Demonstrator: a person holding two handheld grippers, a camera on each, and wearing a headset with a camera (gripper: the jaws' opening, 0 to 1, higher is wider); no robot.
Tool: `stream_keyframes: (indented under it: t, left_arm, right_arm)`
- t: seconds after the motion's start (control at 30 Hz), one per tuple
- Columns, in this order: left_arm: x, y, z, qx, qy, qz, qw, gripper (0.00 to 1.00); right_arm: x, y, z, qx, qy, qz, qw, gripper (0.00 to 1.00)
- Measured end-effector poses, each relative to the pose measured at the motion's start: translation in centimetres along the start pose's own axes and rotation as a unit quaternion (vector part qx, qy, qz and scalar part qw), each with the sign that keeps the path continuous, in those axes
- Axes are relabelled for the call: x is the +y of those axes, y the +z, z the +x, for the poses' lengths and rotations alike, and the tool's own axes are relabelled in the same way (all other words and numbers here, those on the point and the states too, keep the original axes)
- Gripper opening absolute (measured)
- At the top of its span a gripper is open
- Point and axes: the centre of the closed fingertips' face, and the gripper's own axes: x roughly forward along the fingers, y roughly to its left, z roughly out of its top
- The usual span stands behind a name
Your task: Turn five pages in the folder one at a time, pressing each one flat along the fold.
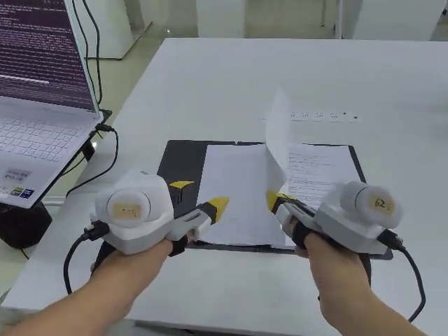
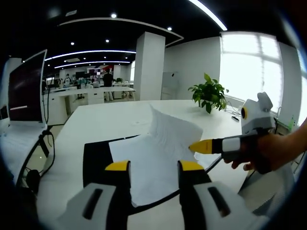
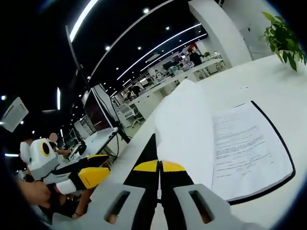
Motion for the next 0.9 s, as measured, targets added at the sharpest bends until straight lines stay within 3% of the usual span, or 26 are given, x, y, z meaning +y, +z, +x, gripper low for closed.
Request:
stream_keyframes:
  t: [0.37,0.53,0.9]
  left_arm:
    - [3.3,-0.8,-2.4,0.004,0.027,-0.016,0.9995,0.38]
    - [4.2,-1.8,-2.9,0.014,0.032,-0.021,0.9992,0.37]
    - [4.5,-3.7,-3.0,0.039,0.027,-0.039,0.9981,0.37]
  right_arm:
    - [2.3,-3.5,3.6,0.059,0.022,-0.057,0.9964,0.0]
    - [2.8,-5.5,5.2,0.086,0.027,-0.08,0.9927,0.0]
    - [1.8,-10.7,7.5,0.164,0.025,-0.136,0.9768,0.0]
